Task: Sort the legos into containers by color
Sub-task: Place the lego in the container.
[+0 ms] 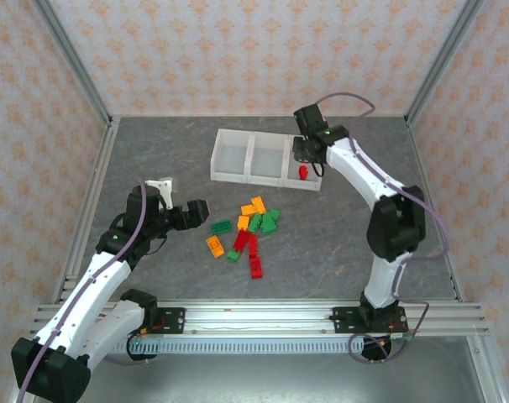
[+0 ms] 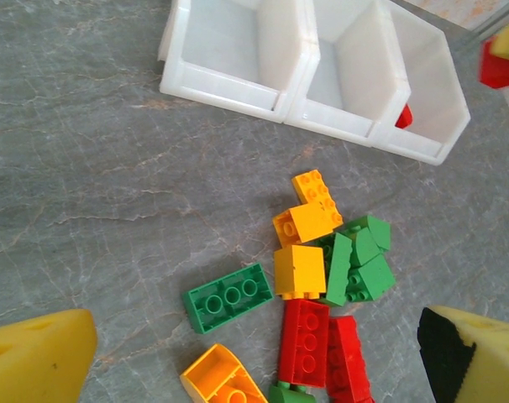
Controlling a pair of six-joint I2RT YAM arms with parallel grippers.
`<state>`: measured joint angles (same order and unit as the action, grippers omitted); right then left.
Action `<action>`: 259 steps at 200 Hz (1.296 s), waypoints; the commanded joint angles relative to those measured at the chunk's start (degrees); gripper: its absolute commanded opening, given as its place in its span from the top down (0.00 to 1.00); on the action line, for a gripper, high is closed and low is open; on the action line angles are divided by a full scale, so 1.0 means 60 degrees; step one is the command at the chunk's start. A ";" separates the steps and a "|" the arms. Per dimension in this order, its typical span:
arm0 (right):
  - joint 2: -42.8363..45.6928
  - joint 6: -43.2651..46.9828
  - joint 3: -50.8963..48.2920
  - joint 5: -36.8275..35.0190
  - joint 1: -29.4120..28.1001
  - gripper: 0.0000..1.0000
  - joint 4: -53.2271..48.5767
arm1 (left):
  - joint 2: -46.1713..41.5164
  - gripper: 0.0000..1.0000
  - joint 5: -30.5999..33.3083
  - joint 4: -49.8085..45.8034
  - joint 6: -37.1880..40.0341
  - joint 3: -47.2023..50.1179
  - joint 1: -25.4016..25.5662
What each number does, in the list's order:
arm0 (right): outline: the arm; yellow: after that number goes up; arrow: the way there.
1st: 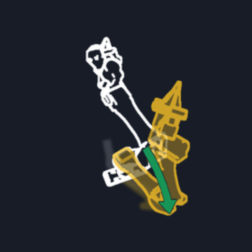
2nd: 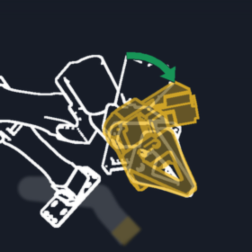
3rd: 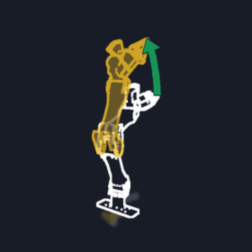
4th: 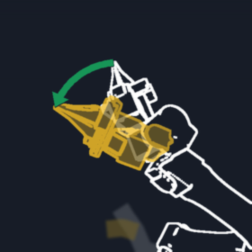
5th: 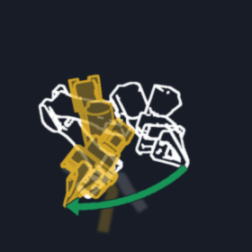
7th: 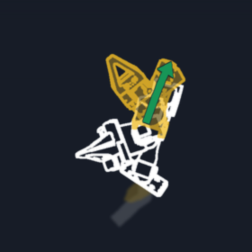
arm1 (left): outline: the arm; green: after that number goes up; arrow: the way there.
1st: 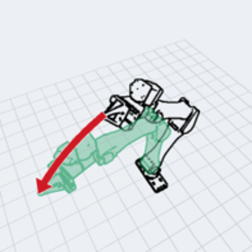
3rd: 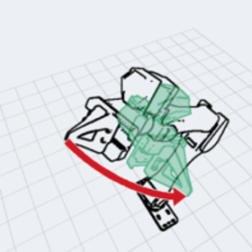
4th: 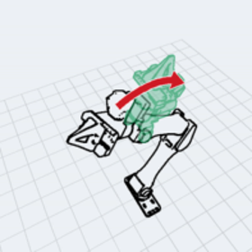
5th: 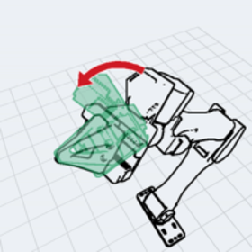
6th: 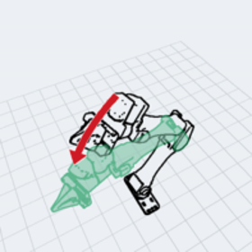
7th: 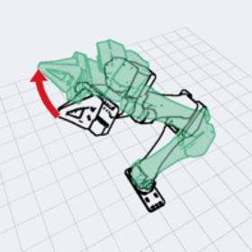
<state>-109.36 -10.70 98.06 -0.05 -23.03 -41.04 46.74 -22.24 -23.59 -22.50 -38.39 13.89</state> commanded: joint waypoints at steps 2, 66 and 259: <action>-0.1017 0.0832 0.1117 0.0345 0.0194 0.78 -0.0328 | -0.0284 0.01 -0.0322 0.0126 0.0136 0.0059 0.0116; -0.2862 0.1095 0.2459 0.0160 0.0540 0.65 -0.0356 | -0.0653 0.01 -0.0362 0.0234 0.0141 0.0127 0.0175; 0.4534 -0.3771 -0.4415 0.0777 -0.3789 0.00 -0.0255 | -0.0863 0.01 -0.0114 0.0234 0.0046 0.0152 0.0322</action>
<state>-84.71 -23.92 77.69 6.92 -40.14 -42.17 42.28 -24.82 -22.92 -22.46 -37.76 15.20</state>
